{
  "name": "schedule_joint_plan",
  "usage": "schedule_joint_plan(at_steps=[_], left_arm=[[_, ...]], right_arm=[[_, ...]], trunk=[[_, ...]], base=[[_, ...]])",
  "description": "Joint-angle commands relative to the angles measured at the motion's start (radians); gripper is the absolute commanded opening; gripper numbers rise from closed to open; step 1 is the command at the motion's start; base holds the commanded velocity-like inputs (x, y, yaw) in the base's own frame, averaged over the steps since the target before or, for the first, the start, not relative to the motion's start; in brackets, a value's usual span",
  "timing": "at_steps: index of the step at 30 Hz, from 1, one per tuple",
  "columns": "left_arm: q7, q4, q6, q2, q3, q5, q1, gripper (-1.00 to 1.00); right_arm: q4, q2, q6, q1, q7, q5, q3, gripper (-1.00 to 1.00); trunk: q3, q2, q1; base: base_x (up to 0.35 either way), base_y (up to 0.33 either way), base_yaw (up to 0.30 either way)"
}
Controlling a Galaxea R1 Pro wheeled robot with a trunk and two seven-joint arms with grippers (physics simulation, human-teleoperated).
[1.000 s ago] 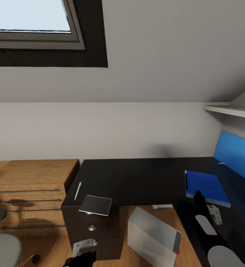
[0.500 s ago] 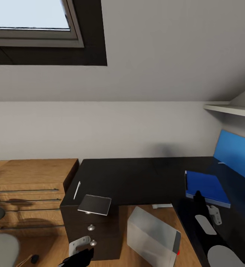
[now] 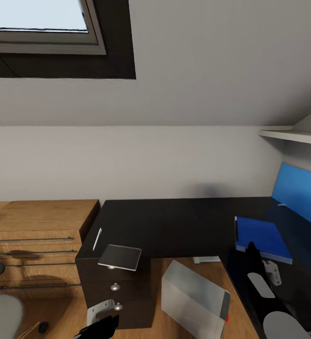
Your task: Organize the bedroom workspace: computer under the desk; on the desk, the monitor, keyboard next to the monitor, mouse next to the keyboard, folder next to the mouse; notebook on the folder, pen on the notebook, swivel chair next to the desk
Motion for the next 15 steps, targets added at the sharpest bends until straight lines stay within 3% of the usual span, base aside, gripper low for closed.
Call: schedule_joint_plan(at_steps=[1,9,15], left_arm=[[0.01,-0.002,0.001,0.001,-0.003,0.01,-0.001,1.0],[0.01,-0.002,0.001,0.001,-0.003,0.01,-0.001,1.0],[0.01,-0.002,0.001,0.002,-0.003,0.01,-0.001,1.0]], right_arm=[[0.001,0.0,-0.002,-0.001,0.01,-0.01,-0.002,-1.0],[-0.002,0.001,-0.002,-0.001,0.011,-0.016,-0.004,-1.0],[-0.003,0.004,-0.003,-0.001,0.016,-0.073,-0.003,-1.0]], trunk=[[-0.004,-0.008,0.004],[-0.029,-0.064,0.035],[-0.048,-0.106,0.058]], base=[[0.0,0.0,0.0],[0.0,0.0,0.0],[0.0,0.0,0.0]])
